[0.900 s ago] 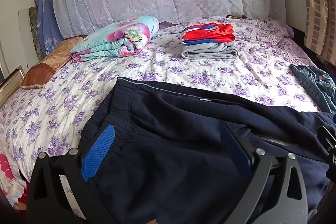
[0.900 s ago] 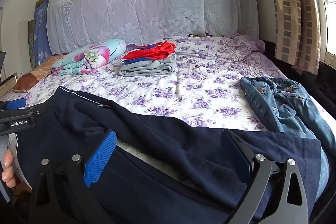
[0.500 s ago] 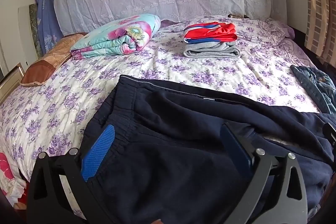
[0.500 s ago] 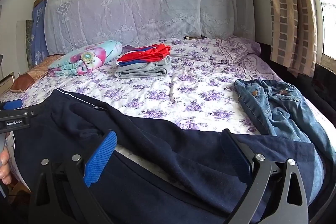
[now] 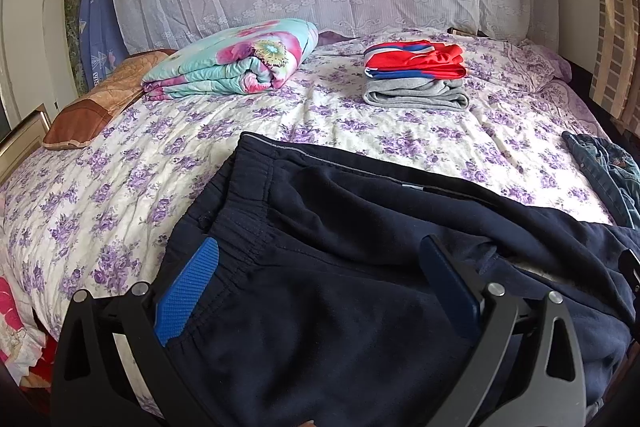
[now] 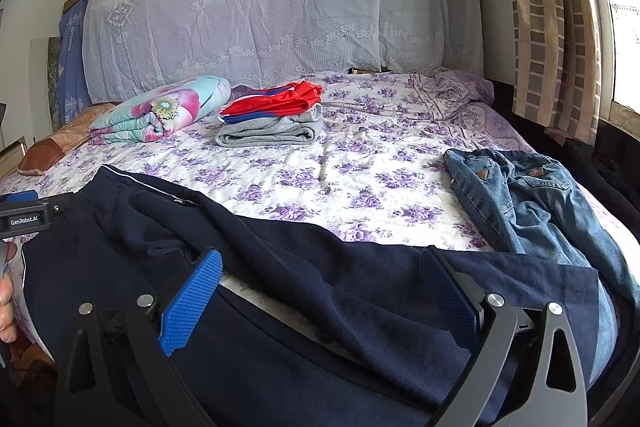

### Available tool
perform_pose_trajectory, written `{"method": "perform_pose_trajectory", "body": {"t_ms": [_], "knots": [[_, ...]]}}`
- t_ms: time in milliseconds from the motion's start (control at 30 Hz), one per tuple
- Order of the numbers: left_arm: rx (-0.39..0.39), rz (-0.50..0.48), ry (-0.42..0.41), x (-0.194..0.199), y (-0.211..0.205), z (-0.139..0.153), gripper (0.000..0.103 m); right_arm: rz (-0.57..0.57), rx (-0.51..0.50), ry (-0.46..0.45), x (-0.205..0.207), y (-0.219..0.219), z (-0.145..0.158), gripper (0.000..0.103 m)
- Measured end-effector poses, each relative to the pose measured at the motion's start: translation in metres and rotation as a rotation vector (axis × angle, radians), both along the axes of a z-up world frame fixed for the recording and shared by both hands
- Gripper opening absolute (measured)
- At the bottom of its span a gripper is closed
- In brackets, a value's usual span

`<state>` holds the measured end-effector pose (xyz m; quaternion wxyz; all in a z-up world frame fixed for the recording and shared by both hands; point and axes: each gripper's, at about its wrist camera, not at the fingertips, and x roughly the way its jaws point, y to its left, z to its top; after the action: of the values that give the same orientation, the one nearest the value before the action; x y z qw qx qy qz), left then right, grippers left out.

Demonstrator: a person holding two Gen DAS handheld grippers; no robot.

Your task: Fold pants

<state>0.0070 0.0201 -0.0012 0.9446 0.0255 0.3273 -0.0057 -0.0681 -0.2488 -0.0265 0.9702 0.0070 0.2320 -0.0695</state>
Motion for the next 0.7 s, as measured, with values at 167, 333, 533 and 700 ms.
{"method": "perform_pose_trajectory", "body": {"t_ms": [167, 333, 533, 700], "knots": [[-0.006, 0.002, 0.003, -0.0001, -0.0005, -0.0003, 0.098, -0.006, 0.007, -0.003, -0.0007, -0.0027, 0.0012, 0.100], [-0.009, 0.000, 0.007, -0.0012, -0.0004, -0.0023, 0.098, 0.000, 0.003, -0.002, -0.0009, 0.0005, 0.0012, 0.100], [-0.012, 0.001, 0.008, -0.0011, -0.0006, -0.0022, 0.098, 0.002, 0.003, -0.002, -0.0013, 0.0008, 0.0002, 0.100], [-0.014, 0.001, 0.013, -0.0031, -0.0017, -0.0051, 0.098, 0.001, 0.004, -0.001, -0.0012, 0.0008, 0.0000, 0.100]]}}
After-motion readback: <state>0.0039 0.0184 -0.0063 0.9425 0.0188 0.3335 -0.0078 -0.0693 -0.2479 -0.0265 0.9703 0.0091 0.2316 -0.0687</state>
